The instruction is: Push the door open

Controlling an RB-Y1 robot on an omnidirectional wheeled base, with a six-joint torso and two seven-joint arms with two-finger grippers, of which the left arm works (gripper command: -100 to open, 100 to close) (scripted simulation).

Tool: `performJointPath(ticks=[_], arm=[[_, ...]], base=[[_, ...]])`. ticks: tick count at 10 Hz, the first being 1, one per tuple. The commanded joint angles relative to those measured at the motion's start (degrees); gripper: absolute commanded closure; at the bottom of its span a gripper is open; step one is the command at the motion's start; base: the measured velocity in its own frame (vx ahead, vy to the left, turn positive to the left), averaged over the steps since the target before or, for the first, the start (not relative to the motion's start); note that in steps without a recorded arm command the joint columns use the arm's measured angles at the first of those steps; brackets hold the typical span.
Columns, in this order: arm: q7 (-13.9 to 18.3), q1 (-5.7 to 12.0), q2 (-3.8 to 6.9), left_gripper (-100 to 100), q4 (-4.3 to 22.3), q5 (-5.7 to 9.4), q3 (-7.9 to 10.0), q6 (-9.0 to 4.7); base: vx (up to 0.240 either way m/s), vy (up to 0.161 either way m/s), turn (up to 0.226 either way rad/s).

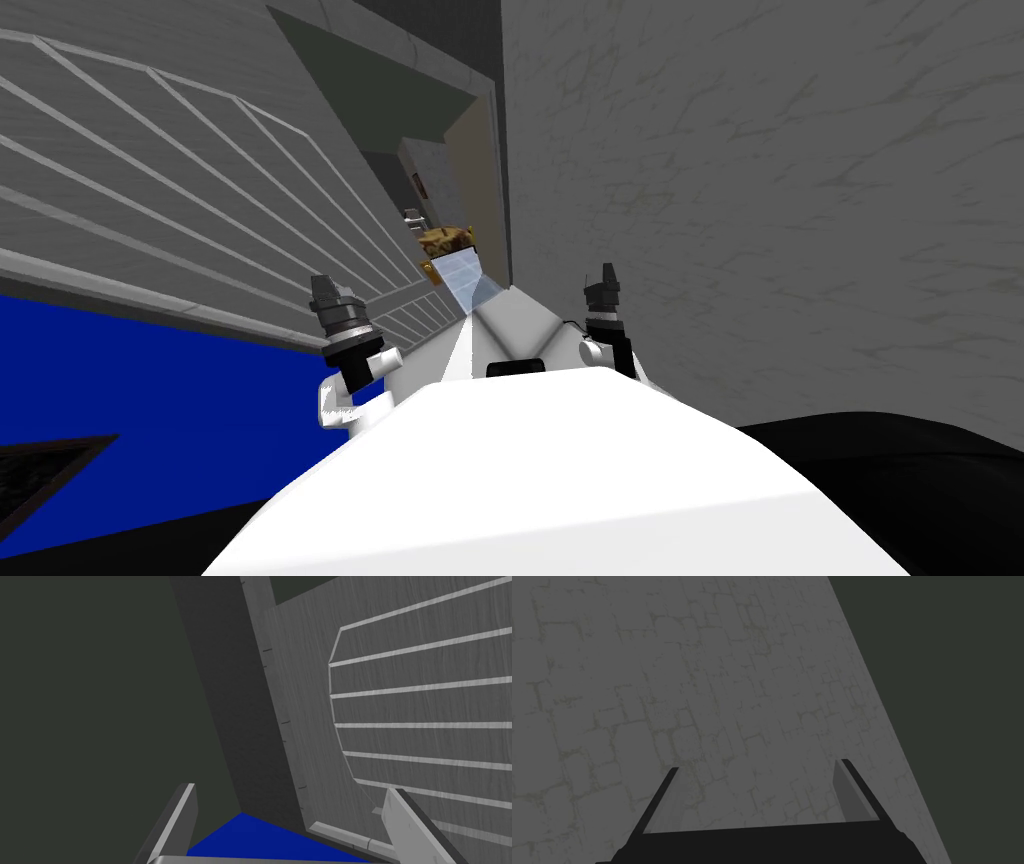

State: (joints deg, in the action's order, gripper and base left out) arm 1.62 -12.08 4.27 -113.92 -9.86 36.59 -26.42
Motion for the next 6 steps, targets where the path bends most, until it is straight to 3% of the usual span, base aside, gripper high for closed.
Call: performJointPath(ticks=[1, 6], arm=[[0.15, 0.93, 0.17, -100, 1.62, -0.48, 2.75, -0.08], [0.54, 4.38, 0.75, -100, 6.12, -2.11, 11.11, 0.73]], base=[[0.047, 0.068, -0.243], [0.038, 0.067, -0.203]])
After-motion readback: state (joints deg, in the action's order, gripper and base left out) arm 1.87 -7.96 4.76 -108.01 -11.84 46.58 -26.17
